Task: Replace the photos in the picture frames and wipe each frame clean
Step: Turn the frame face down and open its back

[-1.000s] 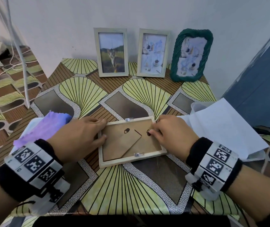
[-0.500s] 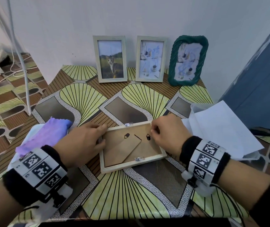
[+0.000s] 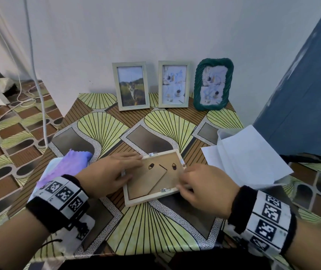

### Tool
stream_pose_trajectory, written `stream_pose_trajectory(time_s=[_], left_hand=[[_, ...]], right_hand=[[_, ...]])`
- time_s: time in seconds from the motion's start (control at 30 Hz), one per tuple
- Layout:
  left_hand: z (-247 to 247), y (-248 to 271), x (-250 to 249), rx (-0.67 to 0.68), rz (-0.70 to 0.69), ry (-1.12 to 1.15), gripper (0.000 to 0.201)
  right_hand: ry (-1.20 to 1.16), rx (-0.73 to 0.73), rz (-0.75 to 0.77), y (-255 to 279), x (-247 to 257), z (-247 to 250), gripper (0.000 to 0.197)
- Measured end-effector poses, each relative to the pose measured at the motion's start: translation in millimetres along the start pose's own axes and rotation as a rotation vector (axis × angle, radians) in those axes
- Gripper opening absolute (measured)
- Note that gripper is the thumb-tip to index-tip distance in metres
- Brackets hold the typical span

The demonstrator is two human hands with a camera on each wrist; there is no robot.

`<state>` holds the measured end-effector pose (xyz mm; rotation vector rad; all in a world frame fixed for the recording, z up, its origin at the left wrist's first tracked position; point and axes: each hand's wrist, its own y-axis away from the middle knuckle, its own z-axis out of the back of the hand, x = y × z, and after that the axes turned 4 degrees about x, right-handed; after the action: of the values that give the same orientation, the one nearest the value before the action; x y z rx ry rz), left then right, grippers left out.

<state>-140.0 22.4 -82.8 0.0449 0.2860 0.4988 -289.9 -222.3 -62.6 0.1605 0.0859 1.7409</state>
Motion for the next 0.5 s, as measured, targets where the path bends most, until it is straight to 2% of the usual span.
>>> stream_pose_trajectory(time_s=[0.1, 0.2, 0.33, 0.5], left_hand=[[-4, -2, -2, 0.046, -0.001, -0.021, 0.053], [-6, -1, -5, 0.046, 0.019, -0.058, 0.054], [-7, 5, -13, 0.016, 0.122, -0.117, 0.053], [3, 13, -30, 0.018, 0.128, -0.163, 0.033]], right_hand=[[0.058, 0.09, -0.01, 11, 7, -4, 0.043], [0.05, 0.112, -0.021, 14, 8, -8, 0.053], [-0.015, 0.12, -0.048, 8, -2, -13, 0.064], [-0.026, 0.172, 0.017, -21, -21, -13, 0.075]])
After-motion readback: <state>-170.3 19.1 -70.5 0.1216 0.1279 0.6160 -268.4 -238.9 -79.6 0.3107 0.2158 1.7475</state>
